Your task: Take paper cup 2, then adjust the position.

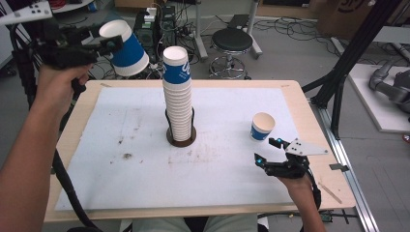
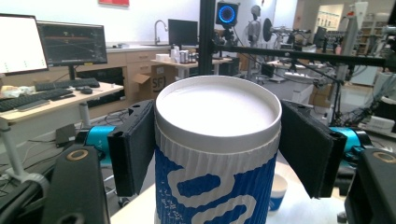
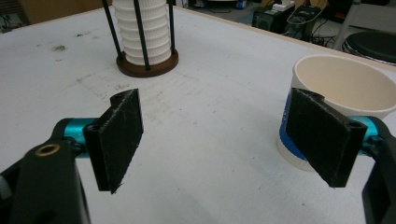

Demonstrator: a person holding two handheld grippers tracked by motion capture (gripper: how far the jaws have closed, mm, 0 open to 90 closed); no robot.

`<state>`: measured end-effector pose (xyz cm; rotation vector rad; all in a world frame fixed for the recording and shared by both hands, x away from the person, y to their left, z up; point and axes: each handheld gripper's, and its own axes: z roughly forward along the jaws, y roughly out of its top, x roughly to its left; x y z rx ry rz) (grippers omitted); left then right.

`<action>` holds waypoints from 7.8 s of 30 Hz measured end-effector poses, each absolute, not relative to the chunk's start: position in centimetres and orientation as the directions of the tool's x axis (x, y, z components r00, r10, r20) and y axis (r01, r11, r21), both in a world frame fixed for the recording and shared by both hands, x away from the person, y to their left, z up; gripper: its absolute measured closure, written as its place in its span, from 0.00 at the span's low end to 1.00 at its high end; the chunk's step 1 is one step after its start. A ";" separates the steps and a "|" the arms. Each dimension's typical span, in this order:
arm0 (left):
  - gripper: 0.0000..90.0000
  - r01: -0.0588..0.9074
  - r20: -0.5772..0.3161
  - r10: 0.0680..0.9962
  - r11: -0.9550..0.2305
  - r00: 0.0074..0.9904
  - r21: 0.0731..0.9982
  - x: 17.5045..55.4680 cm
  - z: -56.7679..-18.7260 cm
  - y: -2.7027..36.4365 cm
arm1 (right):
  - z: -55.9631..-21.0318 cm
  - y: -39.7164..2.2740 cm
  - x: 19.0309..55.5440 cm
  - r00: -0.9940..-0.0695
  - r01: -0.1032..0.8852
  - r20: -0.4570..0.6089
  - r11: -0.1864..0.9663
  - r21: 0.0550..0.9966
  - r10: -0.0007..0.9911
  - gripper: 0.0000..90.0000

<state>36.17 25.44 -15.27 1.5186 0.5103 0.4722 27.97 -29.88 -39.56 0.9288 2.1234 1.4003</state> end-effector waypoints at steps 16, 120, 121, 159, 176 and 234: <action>0.33 0.045 -0.005 0.559 -0.059 0.829 0.997 34.1 -24.1 25.4 | -39.8 -29.5 28.1 -0.692 0.304 0.019 0.266 0.915 0.722 0.22; 0.34 0.095 -0.083 0.180 -0.063 0.980 0.993 31.2 -35.6 11.2 | -37.8 -16.5 30.4 -0.969 0.110 0.019 0.364 0.925 0.245 0.31; 0.34 0.102 -0.087 0.183 -0.075 0.979 0.992 31.2 -35.6 11.2 | -37.7 -16.5 30.4 -0.969 0.107 0.009 0.386 0.916 0.247 0.32; 0.18 0.157 -0.096 0.148 -0.483 0.984 0.861 32.1 -34.5 10.4 | -33.5 -13.5 30.8 -0.980 -0.053 -0.187 0.825 0.563 0.064 0.36; 0.31 0.149 -0.115 0.097 -0.556 0.989 0.817 32.2 -35.1 9.9 | -32.7 -12.2 30.5 -0.978 -0.091 -0.207 0.879 0.468 0.009 0.36; 0.32 0.081 -0.086 -0.026 -0.151 0.996 0.985 31.6 -37.8 12.5 | -38.1 -18.5 30.3 -0.977 0.201 0.169 0.289 0.936 0.132 0.20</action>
